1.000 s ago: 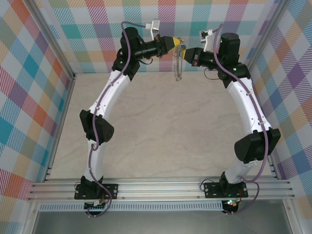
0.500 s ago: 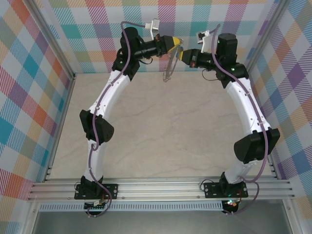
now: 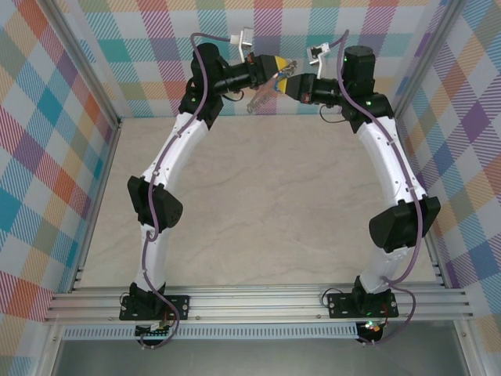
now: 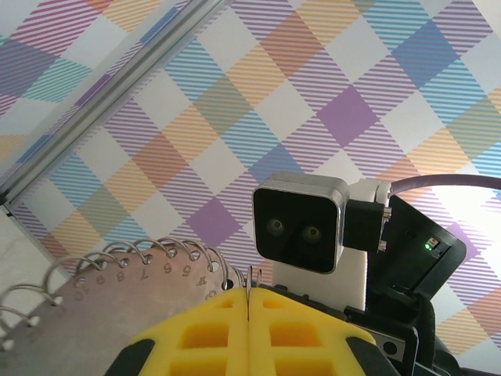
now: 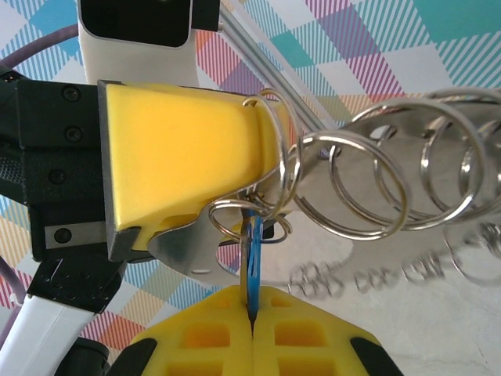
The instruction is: Put the keys on the keyring
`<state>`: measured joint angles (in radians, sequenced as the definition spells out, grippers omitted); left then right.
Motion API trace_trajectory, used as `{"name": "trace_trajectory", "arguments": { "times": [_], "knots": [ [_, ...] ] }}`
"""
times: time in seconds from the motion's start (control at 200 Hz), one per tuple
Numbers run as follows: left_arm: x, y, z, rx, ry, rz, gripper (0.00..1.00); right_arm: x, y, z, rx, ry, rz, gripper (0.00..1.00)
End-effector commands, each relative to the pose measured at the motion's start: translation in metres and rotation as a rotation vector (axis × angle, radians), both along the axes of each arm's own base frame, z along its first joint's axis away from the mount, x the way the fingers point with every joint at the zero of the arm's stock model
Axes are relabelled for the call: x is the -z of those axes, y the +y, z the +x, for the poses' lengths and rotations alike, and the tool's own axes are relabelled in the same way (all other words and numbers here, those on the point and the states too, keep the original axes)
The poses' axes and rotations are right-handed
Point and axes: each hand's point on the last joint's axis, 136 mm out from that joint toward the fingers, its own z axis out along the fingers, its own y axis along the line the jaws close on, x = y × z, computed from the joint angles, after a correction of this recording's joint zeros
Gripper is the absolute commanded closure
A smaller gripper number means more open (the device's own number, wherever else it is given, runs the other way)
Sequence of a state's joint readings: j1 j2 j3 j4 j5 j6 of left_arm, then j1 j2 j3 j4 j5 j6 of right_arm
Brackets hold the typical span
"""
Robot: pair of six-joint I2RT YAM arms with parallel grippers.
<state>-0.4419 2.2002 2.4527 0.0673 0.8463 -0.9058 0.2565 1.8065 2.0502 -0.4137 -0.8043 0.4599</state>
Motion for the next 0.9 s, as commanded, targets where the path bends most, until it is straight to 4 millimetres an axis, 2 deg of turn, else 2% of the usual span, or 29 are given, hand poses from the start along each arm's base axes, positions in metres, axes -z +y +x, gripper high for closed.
{"name": "trace_trajectory", "arguments": {
  "times": [0.0,0.205,0.25,0.325,0.485,0.58,0.76,0.895],
  "knots": [
    [-0.017,-0.004,-0.009,0.024,-0.061,-0.041,1.00,-0.006,0.015,-0.016,-0.098,0.008,0.023,1.00],
    [-0.018,-0.002,-0.007,0.020,-0.056,-0.054,1.00,0.000,0.014,-0.011,-0.073,0.025,0.008,1.00],
    [-0.019,-0.001,-0.007,0.019,-0.058,-0.058,1.00,0.001,0.012,-0.011,-0.066,0.030,0.003,0.93],
    [-0.020,-0.001,-0.005,0.017,-0.058,-0.066,1.00,0.004,0.011,-0.012,-0.060,0.037,-0.006,0.88],
    [-0.023,0.002,-0.003,0.015,-0.058,-0.088,1.00,0.008,0.000,-0.018,-0.036,0.058,-0.008,0.63],
    [-0.024,0.003,-0.003,0.015,-0.062,-0.092,1.00,0.011,-0.010,-0.027,-0.023,0.085,0.001,0.53],
    [-0.025,0.003,-0.004,0.022,-0.067,-0.094,1.00,0.015,-0.035,-0.047,0.021,0.119,0.021,0.45],
    [-0.026,0.003,-0.006,0.030,-0.069,-0.093,1.00,0.005,-0.053,-0.048,0.085,0.110,0.058,0.44]
  ]
}}
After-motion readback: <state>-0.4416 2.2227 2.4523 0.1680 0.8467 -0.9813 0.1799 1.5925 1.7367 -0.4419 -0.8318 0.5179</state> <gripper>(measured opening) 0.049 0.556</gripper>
